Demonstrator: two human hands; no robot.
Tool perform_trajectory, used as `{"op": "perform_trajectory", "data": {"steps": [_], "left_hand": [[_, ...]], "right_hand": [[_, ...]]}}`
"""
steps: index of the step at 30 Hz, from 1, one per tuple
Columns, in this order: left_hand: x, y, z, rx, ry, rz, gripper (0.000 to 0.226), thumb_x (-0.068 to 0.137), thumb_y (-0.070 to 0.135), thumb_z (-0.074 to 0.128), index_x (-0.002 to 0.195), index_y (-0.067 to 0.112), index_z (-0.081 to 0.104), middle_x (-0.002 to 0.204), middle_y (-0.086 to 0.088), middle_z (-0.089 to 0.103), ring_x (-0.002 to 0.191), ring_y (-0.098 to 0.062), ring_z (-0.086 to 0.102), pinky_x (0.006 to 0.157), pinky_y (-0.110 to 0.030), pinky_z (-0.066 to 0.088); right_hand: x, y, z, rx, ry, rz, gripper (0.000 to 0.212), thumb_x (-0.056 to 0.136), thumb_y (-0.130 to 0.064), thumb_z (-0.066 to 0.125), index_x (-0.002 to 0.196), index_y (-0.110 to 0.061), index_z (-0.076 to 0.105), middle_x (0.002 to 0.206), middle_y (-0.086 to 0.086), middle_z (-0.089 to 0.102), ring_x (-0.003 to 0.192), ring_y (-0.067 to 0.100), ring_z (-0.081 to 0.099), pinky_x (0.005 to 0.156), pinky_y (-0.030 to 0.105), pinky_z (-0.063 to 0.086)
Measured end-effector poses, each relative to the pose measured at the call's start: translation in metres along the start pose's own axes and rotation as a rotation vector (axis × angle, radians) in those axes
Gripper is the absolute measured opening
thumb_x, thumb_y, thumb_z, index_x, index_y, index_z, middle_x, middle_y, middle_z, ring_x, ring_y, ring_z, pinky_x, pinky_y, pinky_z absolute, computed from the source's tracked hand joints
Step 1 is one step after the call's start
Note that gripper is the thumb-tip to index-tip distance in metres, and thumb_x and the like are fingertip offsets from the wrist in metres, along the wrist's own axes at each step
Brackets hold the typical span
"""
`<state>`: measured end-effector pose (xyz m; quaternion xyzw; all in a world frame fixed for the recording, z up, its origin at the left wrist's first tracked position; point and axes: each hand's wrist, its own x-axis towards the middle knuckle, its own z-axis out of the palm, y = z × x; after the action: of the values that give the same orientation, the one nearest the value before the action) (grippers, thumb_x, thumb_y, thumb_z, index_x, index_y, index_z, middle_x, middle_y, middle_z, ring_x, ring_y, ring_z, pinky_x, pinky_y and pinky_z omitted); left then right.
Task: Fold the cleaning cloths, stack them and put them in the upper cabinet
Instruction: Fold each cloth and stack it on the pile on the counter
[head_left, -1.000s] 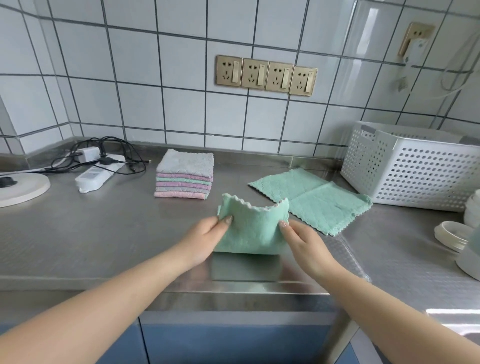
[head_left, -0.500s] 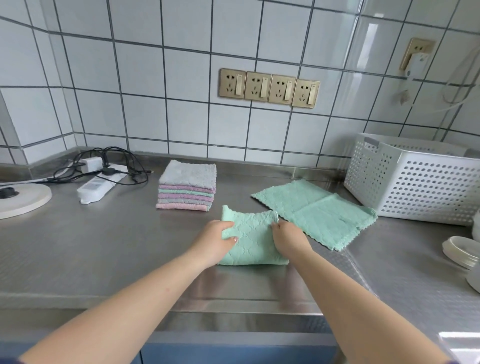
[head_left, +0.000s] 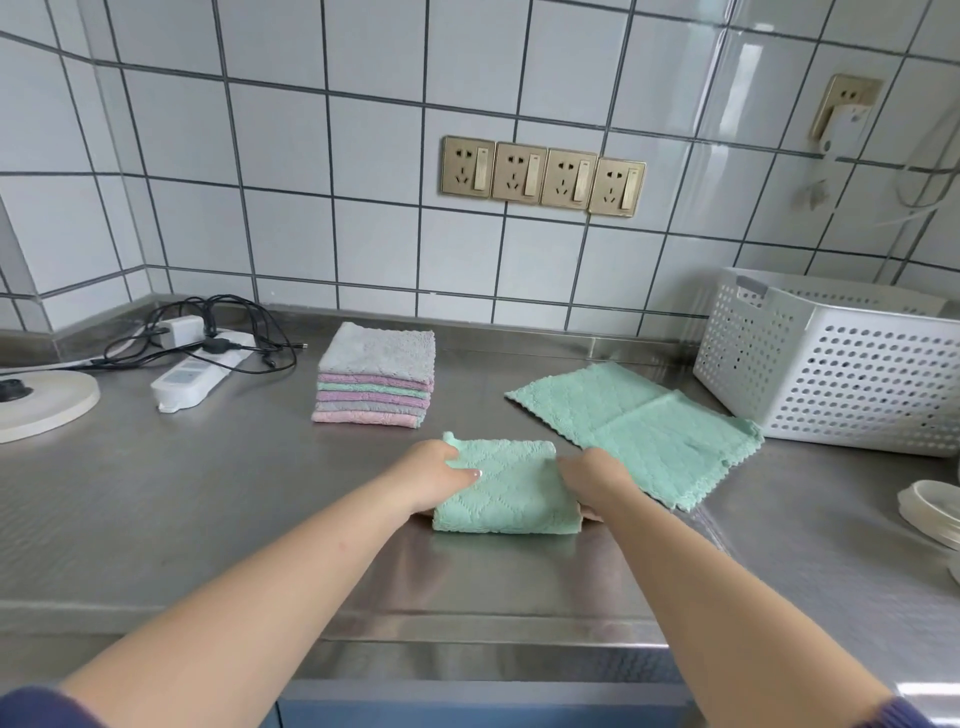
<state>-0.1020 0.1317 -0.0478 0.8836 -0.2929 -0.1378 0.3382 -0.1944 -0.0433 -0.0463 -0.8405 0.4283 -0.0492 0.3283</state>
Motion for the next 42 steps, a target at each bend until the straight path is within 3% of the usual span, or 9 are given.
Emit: {"op": "perform_trajectory", "data": {"steps": [2, 5, 10, 18, 24, 28, 33, 38, 42], "left_hand": [[-0.001, -0.002, -0.005, 0.056, 0.093, 0.062, 0.054, 0.09, 0.032, 0.056, 0.138, 0.011, 0.043, 0.146, -0.006, 0.036, 0.132, -0.018, 0.037, 0.102, -0.021, 0.028], [-0.004, -0.001, -0.002, 0.191, 0.214, 0.251, 0.041, 0.095, 0.023, 0.047, 0.134, 0.011, 0.048, 0.149, -0.003, 0.034, 0.137, -0.017, 0.031, 0.109, -0.022, 0.02], [-0.001, 0.008, 0.03, 0.418, 0.079, 0.403, 0.041, 0.091, 0.017, 0.041, 0.131, 0.012, 0.049, 0.14, -0.005, 0.047, 0.133, -0.022, 0.038, 0.108, -0.031, 0.028], [0.008, -0.006, 0.031, 0.498, -0.104, 0.271, 0.049, 0.1, 0.031, 0.024, 0.149, 0.024, 0.018, 0.158, 0.009, 0.005, 0.146, -0.012, 0.001, 0.117, -0.045, 0.002], [0.01, -0.013, 0.025, 0.526, -0.06, 0.104, 0.065, 0.093, 0.058, 0.024, 0.149, 0.029, 0.008, 0.159, -0.002, -0.003, 0.146, -0.018, -0.004, 0.117, -0.044, -0.003], [0.007, -0.018, 0.016, 0.546, -0.02, 0.038, 0.072, 0.091, 0.062, 0.027, 0.149, 0.024, 0.009, 0.158, -0.007, 0.01, 0.146, -0.023, 0.004, 0.116, -0.046, 0.0], [0.01, -0.011, 0.007, -0.055, 0.038, 0.112, 0.052, 0.091, 0.028, 0.055, 0.14, 0.022, 0.038, 0.148, 0.001, 0.038, 0.136, -0.016, 0.035, 0.113, -0.031, 0.026], [0.007, -0.002, -0.006, -0.778, -0.036, -0.023, 0.035, 0.091, 0.003, 0.054, 0.12, 0.022, 0.06, 0.132, 0.0, 0.056, 0.119, -0.014, 0.053, 0.105, -0.034, 0.039], [0.0, -0.004, -0.007, -0.66, -0.204, -0.055, 0.037, 0.092, 0.007, 0.054, 0.126, 0.021, 0.056, 0.118, -0.005, 0.062, 0.095, -0.014, 0.062, 0.08, -0.029, 0.053]], "right_hand": [[0.0, 0.003, -0.01, -0.034, 0.099, -0.04, 0.028, 0.089, -0.025, 0.039, 0.102, -0.006, 0.054, 0.085, 0.006, 0.062, 0.072, 0.024, 0.059, 0.067, 0.028, 0.049], [-0.01, -0.005, -0.008, -0.275, 0.242, -0.343, 0.034, 0.096, -0.023, 0.036, 0.124, -0.011, 0.052, 0.126, 0.006, 0.052, 0.108, 0.028, 0.054, 0.08, 0.032, 0.044], [-0.031, -0.029, 0.037, -0.463, 0.107, -0.677, 0.042, 0.092, -0.016, 0.04, 0.134, -0.016, 0.046, 0.144, 0.006, 0.039, 0.133, 0.025, 0.036, 0.107, 0.035, 0.029], [-0.024, -0.005, 0.046, -0.501, -0.056, -0.483, 0.058, 0.095, -0.04, 0.023, 0.15, -0.024, 0.013, 0.16, 0.0, 0.005, 0.147, 0.016, 0.001, 0.118, 0.046, 0.004], [-0.025, 0.001, 0.035, -0.575, -0.083, -0.369, 0.064, 0.094, -0.057, 0.018, 0.15, -0.031, 0.003, 0.16, -0.001, -0.008, 0.147, 0.019, -0.007, 0.115, 0.055, -0.003], [-0.026, 0.0, 0.036, -0.578, -0.076, -0.367, 0.063, 0.093, -0.056, 0.017, 0.15, -0.032, 0.002, 0.16, -0.001, -0.008, 0.147, 0.02, -0.007, 0.114, 0.057, -0.005], [-0.028, 0.0, 0.036, -0.569, -0.072, -0.36, 0.063, 0.094, -0.056, 0.016, 0.15, -0.032, 0.002, 0.16, -0.002, -0.008, 0.147, 0.021, -0.007, 0.114, 0.057, -0.005], [-0.028, 0.001, 0.038, -0.559, -0.057, -0.371, 0.063, 0.094, -0.055, 0.017, 0.15, -0.032, 0.003, 0.16, -0.001, -0.007, 0.147, 0.022, -0.005, 0.115, 0.056, -0.004], [-0.028, 0.002, 0.039, -0.546, -0.037, -0.386, 0.063, 0.094, -0.055, 0.018, 0.151, -0.031, 0.004, 0.16, 0.0, -0.005, 0.147, 0.023, -0.004, 0.116, 0.054, -0.003]]}}
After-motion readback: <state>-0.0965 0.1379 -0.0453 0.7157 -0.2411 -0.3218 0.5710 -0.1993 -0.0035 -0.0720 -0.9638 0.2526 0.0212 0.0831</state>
